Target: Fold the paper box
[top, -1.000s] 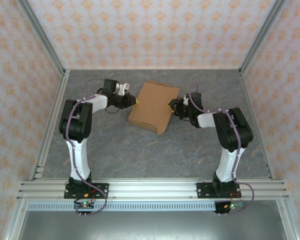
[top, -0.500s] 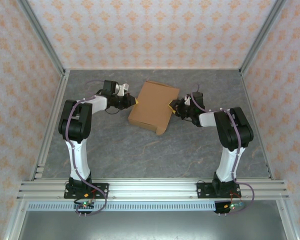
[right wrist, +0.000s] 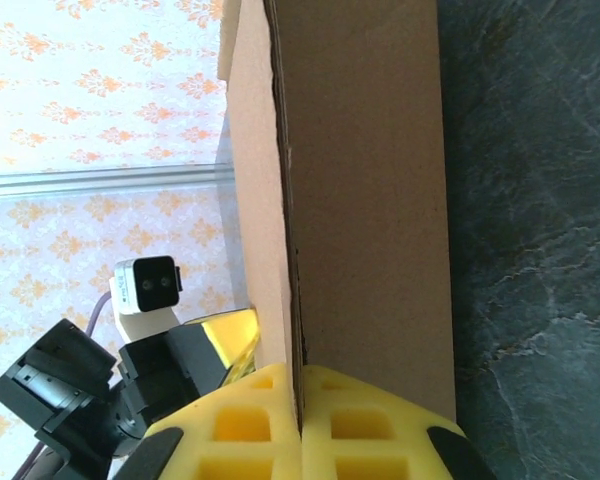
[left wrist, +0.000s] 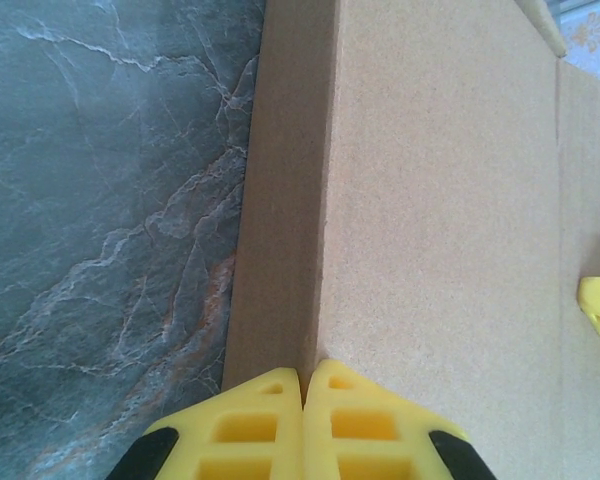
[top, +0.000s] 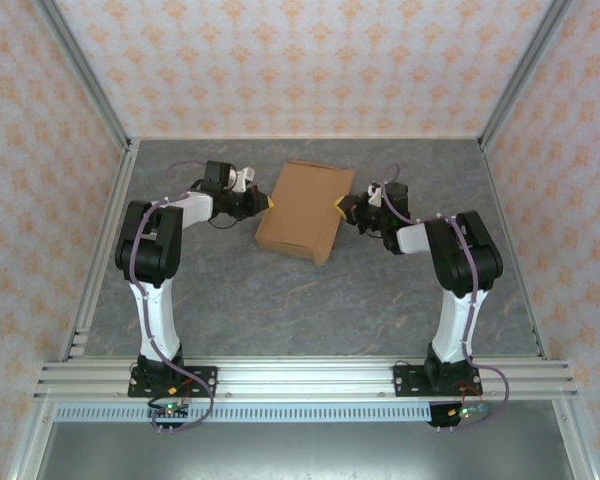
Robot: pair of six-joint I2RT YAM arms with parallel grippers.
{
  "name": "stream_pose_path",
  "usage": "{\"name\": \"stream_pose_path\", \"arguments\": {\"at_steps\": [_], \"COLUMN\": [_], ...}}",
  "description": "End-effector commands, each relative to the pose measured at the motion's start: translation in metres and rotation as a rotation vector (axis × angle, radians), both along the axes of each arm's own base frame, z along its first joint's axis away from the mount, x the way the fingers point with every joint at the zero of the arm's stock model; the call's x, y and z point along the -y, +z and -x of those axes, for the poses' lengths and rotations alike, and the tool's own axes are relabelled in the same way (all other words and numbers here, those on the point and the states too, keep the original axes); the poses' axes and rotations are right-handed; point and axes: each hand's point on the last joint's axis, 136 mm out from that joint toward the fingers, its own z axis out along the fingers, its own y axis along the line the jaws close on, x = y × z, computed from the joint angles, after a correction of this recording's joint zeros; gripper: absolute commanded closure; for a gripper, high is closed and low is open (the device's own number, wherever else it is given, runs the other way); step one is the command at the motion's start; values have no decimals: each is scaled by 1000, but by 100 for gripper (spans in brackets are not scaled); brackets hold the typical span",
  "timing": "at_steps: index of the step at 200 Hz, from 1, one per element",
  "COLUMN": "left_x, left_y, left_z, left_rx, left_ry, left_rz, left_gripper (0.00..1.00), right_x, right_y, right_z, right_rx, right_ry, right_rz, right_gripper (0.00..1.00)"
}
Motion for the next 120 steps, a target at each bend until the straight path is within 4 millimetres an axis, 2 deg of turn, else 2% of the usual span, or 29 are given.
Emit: {"name": "stream_pose_path", "arguments": {"at_steps": [1,59,120], "left_x": [-34,-19,12], "left_y": [-100,-91,-84], "left_z": [67,69,73], "left_rx": [-379,-368,-357], "left_ry": [92,54,-35], "left_rz": [-181,-120,-79], "left_gripper": [99,99,99], "right_x": [-6,-11,-14], "right_y": [24,56,83], "right_z": [0,8,16], "right_rx": [50,93,115], "right_ry": [1,-1,-11], "right_rz": [-34,-34,7], "right_gripper": [98,97,97]}}
